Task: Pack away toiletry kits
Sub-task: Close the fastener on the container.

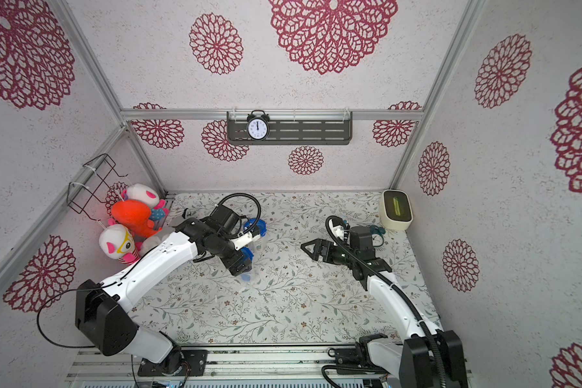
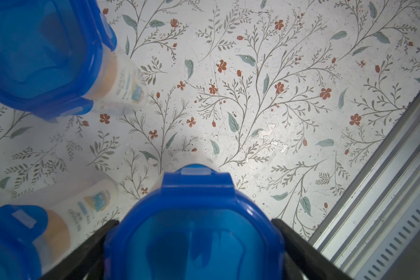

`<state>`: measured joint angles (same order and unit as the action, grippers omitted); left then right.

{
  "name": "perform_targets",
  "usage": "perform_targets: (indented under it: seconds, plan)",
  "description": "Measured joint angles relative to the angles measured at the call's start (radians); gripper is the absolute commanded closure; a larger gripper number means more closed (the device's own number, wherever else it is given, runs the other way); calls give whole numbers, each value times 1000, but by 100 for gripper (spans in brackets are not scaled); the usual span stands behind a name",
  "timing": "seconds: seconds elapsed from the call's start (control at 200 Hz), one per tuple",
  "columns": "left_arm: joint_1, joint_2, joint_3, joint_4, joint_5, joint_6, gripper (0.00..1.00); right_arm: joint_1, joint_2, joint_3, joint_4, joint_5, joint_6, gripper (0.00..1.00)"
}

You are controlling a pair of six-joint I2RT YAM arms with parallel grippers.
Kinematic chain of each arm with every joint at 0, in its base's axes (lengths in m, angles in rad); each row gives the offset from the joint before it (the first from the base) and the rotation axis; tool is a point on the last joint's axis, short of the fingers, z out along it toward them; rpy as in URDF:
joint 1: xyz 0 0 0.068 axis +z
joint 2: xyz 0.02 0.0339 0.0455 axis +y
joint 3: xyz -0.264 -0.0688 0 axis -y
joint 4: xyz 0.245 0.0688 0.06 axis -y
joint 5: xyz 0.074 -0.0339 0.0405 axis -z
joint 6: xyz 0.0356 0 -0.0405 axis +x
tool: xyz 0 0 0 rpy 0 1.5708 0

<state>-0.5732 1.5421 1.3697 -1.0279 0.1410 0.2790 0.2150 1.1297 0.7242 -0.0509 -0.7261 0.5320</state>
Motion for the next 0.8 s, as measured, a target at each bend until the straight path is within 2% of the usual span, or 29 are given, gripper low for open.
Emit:
perform_targets:
  seconds: [0.16,0.25,0.295,0.37,0.5,0.796]
  plan:
    - [-40,0,-14,16,8,27,2,11,1,-15,5,0,3,1]
    - [-66,0,-16,25,19,48,2,37,8,-22,11,-1,13,5]
    - [-76,0,-20,32,30,57,2,60,19,-22,22,-4,18,8]
    - [-90,2,-26,48,40,74,2,101,46,-22,50,-15,33,20]
    - [-108,20,-26,68,51,100,2,155,106,-26,117,-51,92,31]
    - [-121,81,-25,123,50,105,2,242,170,-57,277,-83,216,34]
